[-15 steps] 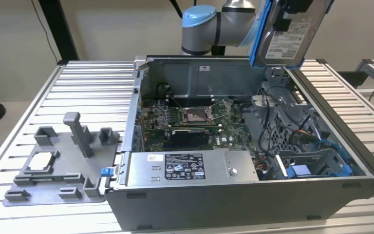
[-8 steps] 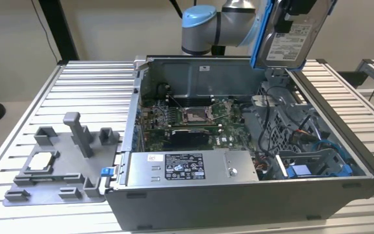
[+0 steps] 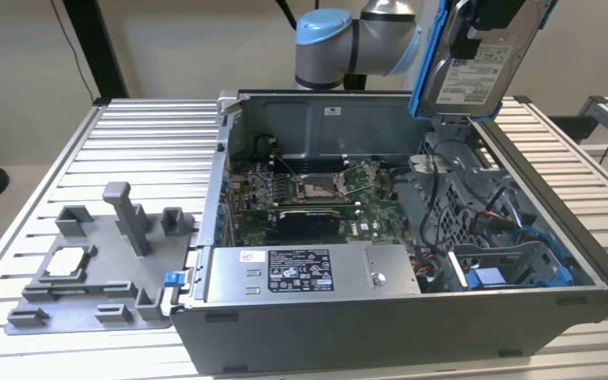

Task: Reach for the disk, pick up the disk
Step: 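Pick up the disk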

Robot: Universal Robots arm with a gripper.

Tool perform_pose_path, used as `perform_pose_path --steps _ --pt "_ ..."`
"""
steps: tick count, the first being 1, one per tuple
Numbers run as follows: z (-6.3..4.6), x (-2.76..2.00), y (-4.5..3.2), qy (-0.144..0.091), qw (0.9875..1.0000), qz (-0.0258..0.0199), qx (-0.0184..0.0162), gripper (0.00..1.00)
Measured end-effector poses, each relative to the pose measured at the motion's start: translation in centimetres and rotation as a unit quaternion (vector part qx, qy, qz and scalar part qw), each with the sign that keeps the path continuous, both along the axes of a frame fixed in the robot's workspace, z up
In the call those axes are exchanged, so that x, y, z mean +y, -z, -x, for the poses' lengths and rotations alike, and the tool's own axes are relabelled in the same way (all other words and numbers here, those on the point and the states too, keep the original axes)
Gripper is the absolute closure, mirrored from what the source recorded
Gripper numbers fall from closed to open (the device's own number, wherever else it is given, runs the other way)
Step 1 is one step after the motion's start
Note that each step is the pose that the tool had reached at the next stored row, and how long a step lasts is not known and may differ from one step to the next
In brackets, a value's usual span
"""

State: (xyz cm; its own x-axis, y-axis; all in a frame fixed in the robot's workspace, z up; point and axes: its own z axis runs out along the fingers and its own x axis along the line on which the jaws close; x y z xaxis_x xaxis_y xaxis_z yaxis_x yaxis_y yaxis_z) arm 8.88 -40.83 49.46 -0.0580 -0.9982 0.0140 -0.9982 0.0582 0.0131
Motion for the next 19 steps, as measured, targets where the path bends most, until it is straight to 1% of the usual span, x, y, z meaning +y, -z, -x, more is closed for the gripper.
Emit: perform_pose_path --steps 6,13,16,19 --pt "0.0 -0.88 0.10 0.000 1.0000 0.0000 0.0000 1.00" --pt "0.0 -1.59 0.26 0.000 1.0000 0.0001 0.0001 1.00" --pt "0.1 -2.09 0.37 0.000 1.0000 0.0000 0.0001 1.00" --pt "0.1 -2.72 0.44 0.000 1.0000 0.0000 0.0001 1.00"
